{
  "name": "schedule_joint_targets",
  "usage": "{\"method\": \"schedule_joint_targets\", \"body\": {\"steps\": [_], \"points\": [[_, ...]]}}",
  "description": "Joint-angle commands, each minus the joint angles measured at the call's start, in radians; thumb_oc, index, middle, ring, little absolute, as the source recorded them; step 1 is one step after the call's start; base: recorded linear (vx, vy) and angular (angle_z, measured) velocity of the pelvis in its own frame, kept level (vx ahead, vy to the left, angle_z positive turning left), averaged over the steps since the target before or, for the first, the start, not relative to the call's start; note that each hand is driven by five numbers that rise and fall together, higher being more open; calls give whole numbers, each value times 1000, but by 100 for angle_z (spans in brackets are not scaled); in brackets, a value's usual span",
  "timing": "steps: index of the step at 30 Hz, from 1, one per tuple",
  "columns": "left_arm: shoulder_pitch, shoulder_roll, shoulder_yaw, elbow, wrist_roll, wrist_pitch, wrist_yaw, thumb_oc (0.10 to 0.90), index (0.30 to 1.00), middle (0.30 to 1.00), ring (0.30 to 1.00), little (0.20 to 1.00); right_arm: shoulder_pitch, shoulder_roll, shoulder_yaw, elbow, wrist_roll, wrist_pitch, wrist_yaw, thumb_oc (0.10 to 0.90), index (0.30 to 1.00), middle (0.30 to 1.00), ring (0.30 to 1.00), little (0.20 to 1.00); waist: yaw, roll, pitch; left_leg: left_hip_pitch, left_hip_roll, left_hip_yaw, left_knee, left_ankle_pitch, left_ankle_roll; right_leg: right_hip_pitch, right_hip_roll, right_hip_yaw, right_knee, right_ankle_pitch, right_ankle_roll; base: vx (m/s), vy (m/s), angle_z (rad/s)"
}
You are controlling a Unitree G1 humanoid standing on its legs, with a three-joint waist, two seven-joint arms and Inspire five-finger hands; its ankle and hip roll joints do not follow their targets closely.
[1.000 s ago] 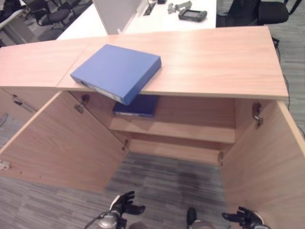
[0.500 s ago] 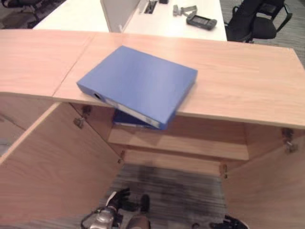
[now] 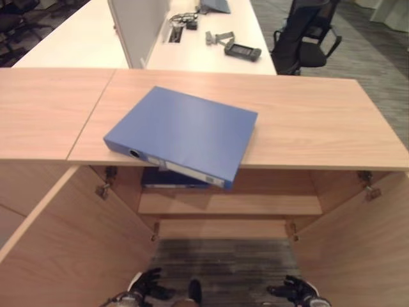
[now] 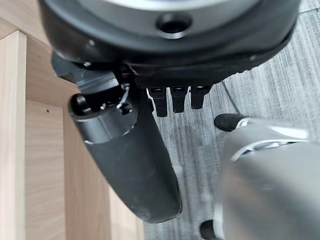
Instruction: Put the empty folder in the office cabinet
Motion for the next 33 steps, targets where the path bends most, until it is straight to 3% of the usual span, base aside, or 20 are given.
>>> {"method": "schedule_joint_targets", "body": {"steps": [1, 3, 10, 15, 17, 18, 19, 23, 25, 33], "points": [[-40, 23, 22, 5, 14, -28, 4, 800, 900, 900, 900, 900, 14, -72, -1, -39, -19, -33, -3, 800, 900, 900, 900, 900, 13, 35, 15, 7, 48, -28, 31, -71, -94, 42, 26, 38, -60, -65, -7, 3, -146, 15], [-42, 18, 32, 16, 4, -27, 6, 800, 900, 900, 900, 900, 21, -77, 3, -29, -23, -29, 0, 800, 900, 900, 900, 900, 12, 36, 11, 7, 59, -33, 26, -58, -109, 53, 34, 57, -96, -66, -20, -9, -173, 15], [-34, -9, 17, 14, 9, -28, 5, 800, 900, 900, 900, 900, 41, -108, 4, -25, -40, -29, 0, 800, 900, 900, 900, 900, 11, 56, 0, 2, 119, -58, 15, -2, -175, 150, 70, 26, -275, -42, -52, -32, -187, 11], [-39, -25, 16, 12, -5, -27, 11, 800, 900, 900, 900, 900, 36, -138, 3, -26, -38, -35, -1, 800, 900, 900, 900, 900, 18, 68, 29, -41, 156, -65, 36, 50, -216, 172, 87, -9, -297, -57, -67, -97, -163, 8], [-45, -30, 11, 13, -7, -27, 9, 800, 900, 900, 900, 900, 32, -149, 1, -23, -36, -34, -2, 800, 900, 900, 900, 900, 12, 62, 45, -76, 163, -56, 103, 38, -222, 165, 78, -31, -297, -48, -72, -195, -122, 15], [-45, -36, 9, 17, -5, -26, 6, 800, 900, 900, 900, 900, 28, -157, -3, -13, -33, -33, -4, 800, 900, 900, 900, 900, 4, 52, 46, -70, 156, -56, 157, -3, -216, 151, 71, -41, -297, -38, -82, -171, -94, 17], [-45, -36, 9, 17, -5, -26, 6, 800, 900, 900, 900, 900, 28, -157, -3, -13, -33, -33, -4, 800, 900, 900, 900, 900, 4, 52, 47, -71, 156, -57, 161, -6, -216, 152, 72, -42, -297, -38, -82, -122, -83, 17], [-35, -49, 0, 39, 11, -21, 3, 800, 900, 900, 900, 900, 27, -159, -8, 10, -30, -33, -2, 800, 900, 900, 900, 900, -23, 44, 17, 16, 97, -81, 193, -124, -187, 113, 84, -57, -278, -35, -99, -61, -53, -28], [-24, -55, -4, 38, 22, -18, 0, 800, 900, 900, 900, 900, 32, -155, -10, 11, -24, -32, 0, 800, 900, 900, 900, 900, -28, 53, 11, 39, 91, -67, 167, -129, -175, 108, 96, -60, -256, -39, -100, 24, 10, 22], [-24, -48, -7, 38, 42, -17, 2, 800, 900, 900, 900, 900, 39, -126, 1, 18, -33, -26, 3, 800, 900, 900, 900, 900, -20, 47, -13, 99, 72, -72, 80, -128, -152, 128, 89, -58, -216, -44, -91, 41, 36, 26]]}}
